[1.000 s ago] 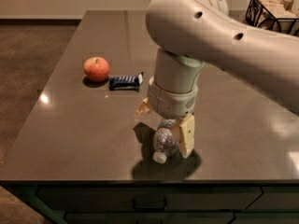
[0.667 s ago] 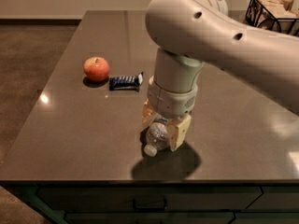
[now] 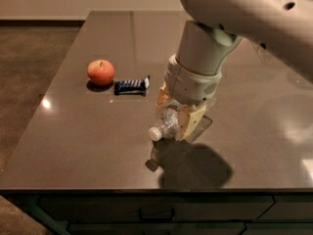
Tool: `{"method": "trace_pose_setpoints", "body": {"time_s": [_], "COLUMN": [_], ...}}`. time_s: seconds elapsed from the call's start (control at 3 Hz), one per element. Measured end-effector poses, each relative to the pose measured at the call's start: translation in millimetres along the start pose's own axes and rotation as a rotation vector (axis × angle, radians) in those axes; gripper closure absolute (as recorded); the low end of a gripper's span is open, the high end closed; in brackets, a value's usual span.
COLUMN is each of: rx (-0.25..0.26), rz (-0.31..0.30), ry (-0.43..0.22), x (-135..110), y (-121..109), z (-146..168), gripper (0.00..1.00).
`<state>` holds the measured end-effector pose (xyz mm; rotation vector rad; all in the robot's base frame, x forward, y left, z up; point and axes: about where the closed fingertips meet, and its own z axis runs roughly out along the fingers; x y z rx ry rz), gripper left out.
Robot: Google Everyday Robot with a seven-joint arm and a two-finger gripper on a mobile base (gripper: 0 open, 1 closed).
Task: Pick water bottle
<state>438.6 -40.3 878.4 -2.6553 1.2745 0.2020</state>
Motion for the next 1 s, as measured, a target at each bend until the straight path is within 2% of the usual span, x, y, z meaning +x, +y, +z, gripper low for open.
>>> {"method": "trace_pose_setpoints", "body": {"time_s": [0.33,0.67,1.0], "rx": [0.056,0.127,0.128], "rz": [0.061,0.099,0.099], "ry": [-0.071,-0.120,-0.120], "x": [-5.3,-12.3,-12.3], "y": [-7.4,-14.4,-14.5], "z": [-34.3,-61.4,-61.4], "gripper": [1.00,1.00,1.00]}}
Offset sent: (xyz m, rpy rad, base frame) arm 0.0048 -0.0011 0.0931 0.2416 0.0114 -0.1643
